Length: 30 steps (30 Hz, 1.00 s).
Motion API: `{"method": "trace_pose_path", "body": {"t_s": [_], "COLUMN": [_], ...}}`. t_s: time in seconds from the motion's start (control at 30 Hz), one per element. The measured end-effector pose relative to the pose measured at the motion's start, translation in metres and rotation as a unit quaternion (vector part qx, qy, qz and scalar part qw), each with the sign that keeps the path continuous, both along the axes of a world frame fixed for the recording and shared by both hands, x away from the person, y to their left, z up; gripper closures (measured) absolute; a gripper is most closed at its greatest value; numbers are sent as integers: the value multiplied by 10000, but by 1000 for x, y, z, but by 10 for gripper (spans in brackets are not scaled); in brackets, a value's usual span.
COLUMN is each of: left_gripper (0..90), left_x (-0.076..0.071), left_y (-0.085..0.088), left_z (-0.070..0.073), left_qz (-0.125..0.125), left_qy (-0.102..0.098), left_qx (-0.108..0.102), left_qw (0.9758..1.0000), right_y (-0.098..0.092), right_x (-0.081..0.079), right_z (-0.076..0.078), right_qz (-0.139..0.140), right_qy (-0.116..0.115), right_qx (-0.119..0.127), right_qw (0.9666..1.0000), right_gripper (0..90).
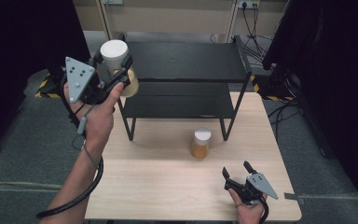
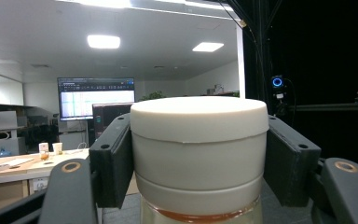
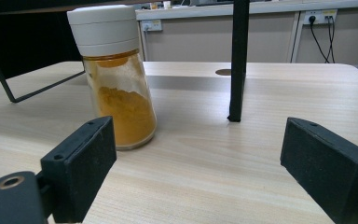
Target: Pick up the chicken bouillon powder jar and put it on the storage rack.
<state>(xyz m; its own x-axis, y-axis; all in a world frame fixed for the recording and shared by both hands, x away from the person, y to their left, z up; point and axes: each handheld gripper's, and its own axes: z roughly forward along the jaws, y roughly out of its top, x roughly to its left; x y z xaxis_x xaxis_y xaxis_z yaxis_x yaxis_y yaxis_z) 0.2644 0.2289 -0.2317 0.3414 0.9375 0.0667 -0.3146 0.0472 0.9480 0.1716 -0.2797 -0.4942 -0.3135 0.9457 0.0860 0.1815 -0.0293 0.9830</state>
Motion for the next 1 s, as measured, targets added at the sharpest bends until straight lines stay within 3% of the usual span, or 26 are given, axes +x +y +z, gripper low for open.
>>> {"method": "trace_pose_path", "body": {"t_s": [0.33, 1.0], "left_gripper": [339, 339], "left_x": [12, 56], "left_y": [-5, -5], "left_z": [12, 29], "left_qz": [59, 211], "left_qy": [40, 227], "left_qx": [66, 135], "left_qw": [10000, 9994], "right_y": [0, -1], "right_x": [0, 1], "right_z": [0, 0], "right_qz": [9, 31], "right_qy": [8, 18], "right_qx": [9, 8], "right_qw": [10000, 10000], "right_gripper": [106, 106]}}
